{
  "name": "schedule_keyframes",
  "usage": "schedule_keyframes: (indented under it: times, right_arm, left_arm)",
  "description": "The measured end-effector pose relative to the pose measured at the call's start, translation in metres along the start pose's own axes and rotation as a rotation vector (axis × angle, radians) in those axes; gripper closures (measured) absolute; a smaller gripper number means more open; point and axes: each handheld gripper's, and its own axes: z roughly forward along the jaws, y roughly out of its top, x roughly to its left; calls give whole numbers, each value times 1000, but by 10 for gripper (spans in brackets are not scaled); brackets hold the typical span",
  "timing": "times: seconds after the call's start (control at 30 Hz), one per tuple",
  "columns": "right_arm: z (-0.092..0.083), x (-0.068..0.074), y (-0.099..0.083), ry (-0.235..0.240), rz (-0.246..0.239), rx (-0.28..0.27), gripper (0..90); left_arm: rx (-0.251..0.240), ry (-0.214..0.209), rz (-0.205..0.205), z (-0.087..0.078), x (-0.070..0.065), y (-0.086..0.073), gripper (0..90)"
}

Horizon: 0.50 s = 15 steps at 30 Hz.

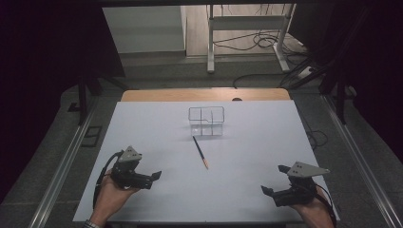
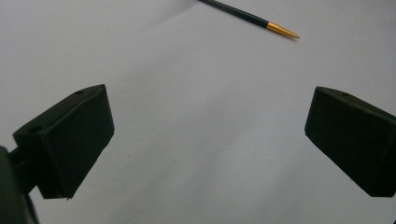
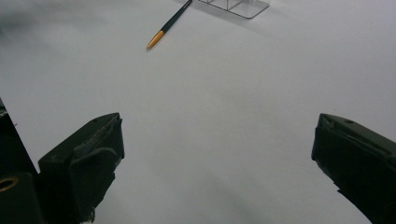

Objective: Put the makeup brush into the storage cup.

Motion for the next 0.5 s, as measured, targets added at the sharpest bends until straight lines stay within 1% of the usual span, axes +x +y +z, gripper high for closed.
schedule_keyframes:
  times: [0.13, 0.27, 0.5]
  right_arm:
    - [1, 0, 0, 1, 0, 1, 23]
    - [1, 0, 0, 0, -7, 7, 23]
    - [1, 0, -1, -2, -5, 12, 23]
  left_arm:
    - [16, -1, 10, 4, -1, 8, 33]
    - [14, -9, 9, 10, -2, 15, 43]
    - [31, -16, 19, 19, -5, 27, 49]
